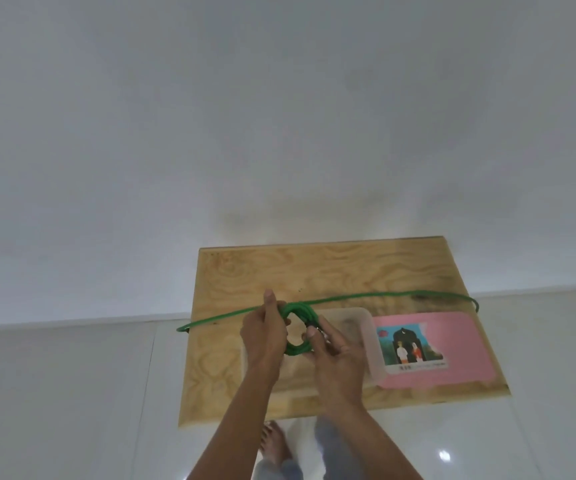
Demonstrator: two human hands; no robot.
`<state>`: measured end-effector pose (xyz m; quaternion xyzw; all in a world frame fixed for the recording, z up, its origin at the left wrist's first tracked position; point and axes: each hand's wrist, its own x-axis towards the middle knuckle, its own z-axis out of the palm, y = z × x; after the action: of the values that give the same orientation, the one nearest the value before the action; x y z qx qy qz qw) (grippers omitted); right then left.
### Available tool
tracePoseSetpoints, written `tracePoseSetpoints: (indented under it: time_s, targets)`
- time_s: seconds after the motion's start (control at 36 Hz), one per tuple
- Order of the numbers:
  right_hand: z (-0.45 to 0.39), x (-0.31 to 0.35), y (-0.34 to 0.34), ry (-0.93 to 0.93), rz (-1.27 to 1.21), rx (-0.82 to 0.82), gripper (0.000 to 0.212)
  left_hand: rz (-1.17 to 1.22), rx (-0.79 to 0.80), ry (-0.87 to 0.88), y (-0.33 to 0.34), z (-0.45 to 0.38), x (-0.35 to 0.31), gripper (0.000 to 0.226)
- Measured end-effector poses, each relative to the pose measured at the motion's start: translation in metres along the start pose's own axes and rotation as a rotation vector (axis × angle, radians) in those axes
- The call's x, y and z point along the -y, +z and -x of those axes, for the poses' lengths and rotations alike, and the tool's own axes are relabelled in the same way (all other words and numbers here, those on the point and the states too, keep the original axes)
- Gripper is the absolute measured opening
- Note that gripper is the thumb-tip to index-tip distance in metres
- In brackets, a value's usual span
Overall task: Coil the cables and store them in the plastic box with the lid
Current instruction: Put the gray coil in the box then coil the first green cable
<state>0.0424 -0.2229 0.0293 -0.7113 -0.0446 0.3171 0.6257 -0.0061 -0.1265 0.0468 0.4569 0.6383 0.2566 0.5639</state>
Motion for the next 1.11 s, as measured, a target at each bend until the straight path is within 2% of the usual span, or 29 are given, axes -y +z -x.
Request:
tracePoseSetpoints:
  time_s: [0.19, 0.36, 0.56, 0.67, 0.72, 0.86, 0.92, 1.06, 1.11]
  targets:
    - [-0.017, -0.022, -0.015, 0.043, 0.101, -0.04, 0.03, -0.218, 0.064, 0.077, -0.002, -0.005, 0.041, 0.044]
    - [-0.034, -0.04, -0.031, 0.048, 0.227, -0.094, 0.029, -0.483, 0.036, 0.286, 0.006, 0.004, 0.073, 0.046]
    - [-0.05, -0.044, -0.037, 0.054, 0.408, -0.042, 0.029, -0.613, 0.152, 0.141, 0.016, 0.008, 0.087, 0.03]
    - [-0.061, -0.049, -0.027, 0.08, 0.459, -0.036, 0.028, -0.666, 0.157, 0.074, 0.018, 0.005, 0.082, 0.038]
    - [-0.065, -0.053, -0.021, 0.095, 0.477, -0.02, 0.027, -0.675, 0.171, 0.041, 0.019, 0.004, 0.081, 0.033]
    - [-0.072, -0.063, -0.006, 0.139, 0.492, -0.002, 0.024, -0.7, 0.208, 0.095, 0.014, 0.004, 0.079, 0.022]
    - [-0.074, -0.065, -0.002, 0.139, 0.495, 0.001, 0.021, -0.709, 0.157, 0.151, 0.01, 0.005, 0.077, 0.022]
    - [-0.075, -0.067, 0.003, 0.133, 0.508, -0.006, 0.018, -0.643, -0.168, 0.401, -0.01, 0.001, 0.077, 0.011]
    - [-0.075, -0.069, 0.003, 0.132, 0.521, -0.031, 0.017, -0.67, -0.22, 0.484, -0.017, -0.01, 0.085, 0.02]
